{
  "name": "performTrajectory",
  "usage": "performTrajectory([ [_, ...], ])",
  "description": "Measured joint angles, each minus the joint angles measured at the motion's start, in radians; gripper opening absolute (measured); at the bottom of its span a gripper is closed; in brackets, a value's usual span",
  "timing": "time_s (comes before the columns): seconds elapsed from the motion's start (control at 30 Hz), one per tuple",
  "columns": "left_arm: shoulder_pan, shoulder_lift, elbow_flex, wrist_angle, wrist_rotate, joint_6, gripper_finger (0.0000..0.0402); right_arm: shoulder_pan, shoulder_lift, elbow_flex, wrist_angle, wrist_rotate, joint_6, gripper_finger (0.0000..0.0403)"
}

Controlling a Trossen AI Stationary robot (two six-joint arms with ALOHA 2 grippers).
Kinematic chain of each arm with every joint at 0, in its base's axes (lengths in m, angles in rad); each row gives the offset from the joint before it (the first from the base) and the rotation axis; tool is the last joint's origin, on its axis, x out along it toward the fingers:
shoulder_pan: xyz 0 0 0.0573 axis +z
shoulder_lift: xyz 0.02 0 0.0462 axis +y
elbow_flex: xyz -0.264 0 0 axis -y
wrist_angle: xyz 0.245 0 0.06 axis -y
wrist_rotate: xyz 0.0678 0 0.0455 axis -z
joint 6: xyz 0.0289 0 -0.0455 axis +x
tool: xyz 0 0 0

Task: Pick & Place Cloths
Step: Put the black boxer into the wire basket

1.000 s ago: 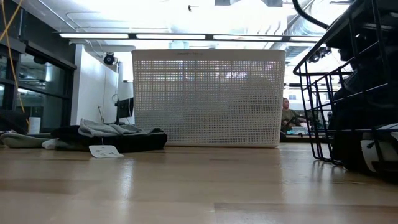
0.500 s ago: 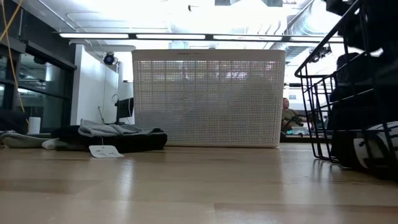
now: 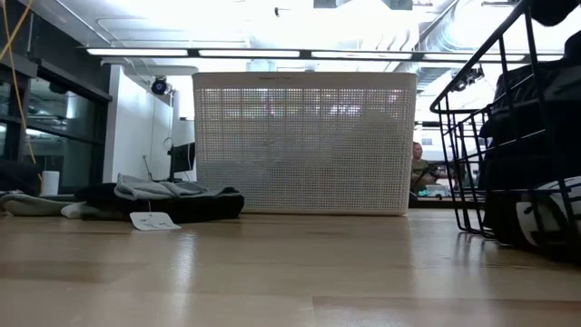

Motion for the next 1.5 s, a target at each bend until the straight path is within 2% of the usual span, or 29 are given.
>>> performTrajectory([
  [0.17, 0.0, 0.0, 0.0, 0.0, 0.0, -0.005, 0.029, 0.017, -0.08, 0.0, -0.006, 0.0, 0.004, 0.0203],
  [0.27, 0.0, 0.0, 0.0, 0.0, 0.0, -0.009, 0.029, 0.038, -0.112, 0.002, -0.034, 0.001, 0.002, 0.0177],
  [0.37, 0.0, 0.0, 0.0, 0.0, 0.0, -0.009, 0.029, 0.069, -0.116, 0.002, -0.064, 0.002, 0.002, 0.0129],
  [0.5, 0.0, 0.0, 0.0, 0.0, 0.0, -0.009, 0.029, 0.104, -0.087, 0.002, -0.057, 0.038, 0.002, 0.0033],
  [0.57, 0.0, 0.0, 0.0, 0.0, 0.0, -0.009, 0.029, 0.121, -0.067, 0.002, -0.046, 0.074, 0.003, 0.0011],
  [0.83, 0.0, 0.0, -0.002, 0.001, -0.001, -0.016, 0.029, 0.138, 0.035, -0.003, -0.022, 0.08, 0.03, 0.0003],
  [1.1, 0.0, 0.0, -0.002, 0.001, -0.001, -0.017, 0.029, 0.136, 0.144, -0.12, 0.094, -0.026, 0.104, 0.0004],
  [1.27, 0.0, 0.0, -0.003, 0.0, -0.003, -0.018, 0.029, 0.137, 0.153, -0.18, 0.12, -0.042, 0.157, 0.0004],
  [1.5, 0.0, 0.0, -0.003, 0.0, -0.003, -0.018, 0.029, 0.133, 0.115, -0.185, 0.148, -0.082, 0.156, 0.0004],
])
